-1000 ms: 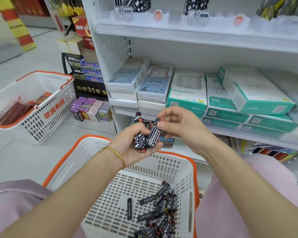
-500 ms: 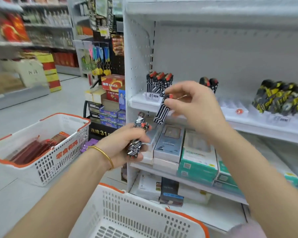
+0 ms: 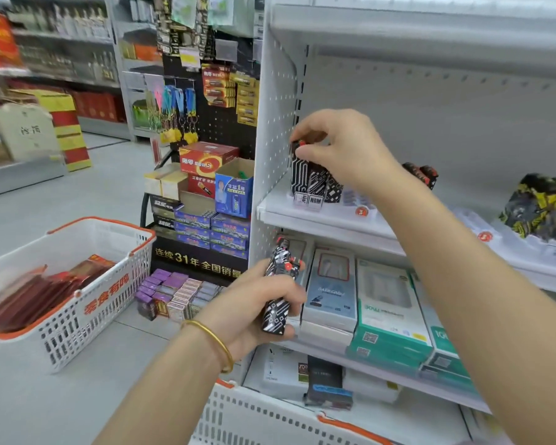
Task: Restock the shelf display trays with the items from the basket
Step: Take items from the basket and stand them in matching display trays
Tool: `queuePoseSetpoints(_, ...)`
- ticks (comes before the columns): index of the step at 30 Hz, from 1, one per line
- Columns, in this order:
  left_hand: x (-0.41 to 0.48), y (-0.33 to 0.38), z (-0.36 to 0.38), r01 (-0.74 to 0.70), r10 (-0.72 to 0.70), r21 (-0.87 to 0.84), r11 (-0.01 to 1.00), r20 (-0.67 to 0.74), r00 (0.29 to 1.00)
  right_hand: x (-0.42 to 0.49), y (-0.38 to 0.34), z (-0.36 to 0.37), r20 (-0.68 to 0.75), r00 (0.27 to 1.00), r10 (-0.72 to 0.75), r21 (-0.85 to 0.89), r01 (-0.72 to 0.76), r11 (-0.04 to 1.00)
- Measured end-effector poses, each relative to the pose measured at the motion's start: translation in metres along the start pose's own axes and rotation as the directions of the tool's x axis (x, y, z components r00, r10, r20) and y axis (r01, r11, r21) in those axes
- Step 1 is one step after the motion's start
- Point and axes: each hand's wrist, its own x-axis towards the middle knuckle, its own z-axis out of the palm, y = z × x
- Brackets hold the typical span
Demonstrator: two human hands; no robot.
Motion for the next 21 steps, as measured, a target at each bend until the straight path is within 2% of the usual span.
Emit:
queuePoseSetpoints(9,-0.003,0.003,-0.006,-0.018,0.034,-0.197,0.980,0.078,0.996,0.006,0.006,0.000,0.124,0.992,0.006,-0.136,0.011,0.991)
queuePoseSetpoints(15,-0.005,0.004,-0.008,-0.013,0.064,-0.281,0.960,0.172,0.983,0.000,0.004,-0.002,0.078,0.997,-0.019,-0.325,0.043,0.945)
queuePoseSetpoints(18,-0.007,0.002,-0.009,0.012,0.077,-0.336,0.942,0.252,0.965,-0.020,-0.007,-0.007,-0.110,0.993,-0.038,-0.159,0.020,0.987)
queuePoseSetpoints(19,-0.008,0.002,-0.008,0.027,0.082,-0.354,0.935,0.288,0.954,-0.031,-0.013,-0.009,-0.104,0.994,-0.023,-0.058,0.017,0.998)
queuePoseSetpoints(21,-0.010,0.001,-0.007,0.056,0.096,-0.388,0.920,0.360,0.928,-0.055,-0.023,-0.011,0.047,0.999,0.023,0.128,-0.029,0.991)
